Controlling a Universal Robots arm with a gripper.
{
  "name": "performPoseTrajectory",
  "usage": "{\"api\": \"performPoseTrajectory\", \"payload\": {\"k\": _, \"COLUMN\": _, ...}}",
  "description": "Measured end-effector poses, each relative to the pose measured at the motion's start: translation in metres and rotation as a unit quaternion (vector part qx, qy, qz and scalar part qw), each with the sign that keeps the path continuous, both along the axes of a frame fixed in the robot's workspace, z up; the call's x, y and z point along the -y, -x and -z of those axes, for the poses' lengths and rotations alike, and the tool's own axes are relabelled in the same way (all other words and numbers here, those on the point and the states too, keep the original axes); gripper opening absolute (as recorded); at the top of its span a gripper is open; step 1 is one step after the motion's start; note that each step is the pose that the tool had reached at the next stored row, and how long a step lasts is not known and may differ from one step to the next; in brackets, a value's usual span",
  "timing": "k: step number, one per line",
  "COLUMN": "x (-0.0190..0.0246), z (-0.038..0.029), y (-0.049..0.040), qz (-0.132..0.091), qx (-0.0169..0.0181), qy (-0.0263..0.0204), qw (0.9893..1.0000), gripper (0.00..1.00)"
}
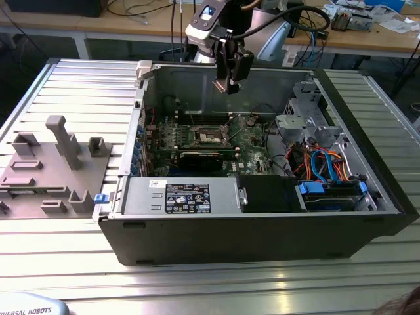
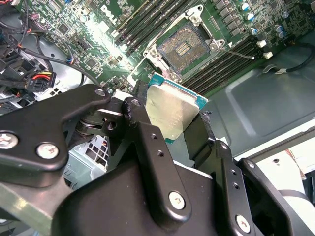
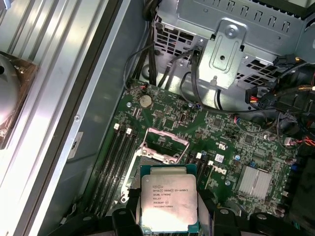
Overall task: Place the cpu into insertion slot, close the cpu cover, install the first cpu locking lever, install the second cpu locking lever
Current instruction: 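Place the cpu into insertion slot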
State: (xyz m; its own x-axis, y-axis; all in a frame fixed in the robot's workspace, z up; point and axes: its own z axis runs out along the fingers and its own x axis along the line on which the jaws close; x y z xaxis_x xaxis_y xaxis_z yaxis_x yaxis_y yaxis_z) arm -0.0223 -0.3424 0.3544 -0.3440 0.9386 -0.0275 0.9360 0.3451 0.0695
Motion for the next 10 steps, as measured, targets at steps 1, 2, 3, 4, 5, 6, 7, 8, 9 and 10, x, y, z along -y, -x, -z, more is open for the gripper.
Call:
{"api": "performPoseTrajectory", "payload": {"k": 1, "x": 0.0, "z": 0.0, "y": 0.0, "qz": 0.0, "qx": 0.0, "qy": 0.0, "qw": 1.0, "gripper": 0.54}}
{"api": "performPoseTrajectory", "payload": {"k": 2, "x": 0.0, "z": 0.0, "y": 0.0, "qz": 0.001, "qx": 0.0, "qy": 0.0, "qw": 1.0, "gripper": 0.54}}
{"api": "performPoseTrajectory", "payload": {"k": 3, "x": 0.0, "z": 0.0, "y": 0.0, "qz": 0.001, "qx": 0.0, "qy": 0.0, "qw": 1.0, "gripper": 0.54}}
{"api": "performPoseTrajectory", "payload": {"k": 4, "x": 0.0, "z": 0.0, "y": 0.0, "qz": 0.001, "qx": 0.0, "qy": 0.0, "qw": 1.0, "gripper": 0.54}}
{"api": "performPoseTrajectory", "payload": {"k": 5, "x": 0.0, "z": 0.0, "y": 0.0, "qz": 0.002, "qx": 0.0, "qy": 0.0, "qw": 1.0, "gripper": 0.54}}
{"api": "performPoseTrajectory", "payload": {"k": 6, "x": 0.0, "z": 0.0, "y": 0.0, "qz": 0.002, "qx": 0.0, "qy": 0.0, "qw": 1.0, "gripper": 0.54}}
{"api": "performPoseTrajectory", "payload": {"k": 7, "x": 0.0, "z": 0.0, "y": 0.0, "qz": 0.002, "qx": 0.0, "qy": 0.0, "qw": 1.0, "gripper": 0.54}}
{"api": "performPoseTrajectory", "payload": {"k": 8, "x": 0.0, "z": 0.0, "y": 0.0, "qz": 0.002, "qx": 0.0, "qy": 0.0, "qw": 1.0, "gripper": 0.54}}
{"api": "performPoseTrajectory", "payload": {"k": 9, "x": 0.0, "z": 0.0, "y": 0.0, "qz": 0.003, "qx": 0.0, "qy": 0.0, "qw": 1.0, "gripper": 0.54}}
{"api": "performPoseTrajectory", "payload": {"k": 10, "x": 0.0, "z": 0.0, "y": 0.0, "qz": 0.003, "qx": 0.0, "qy": 0.0, "qw": 1.0, "gripper": 0.54}}
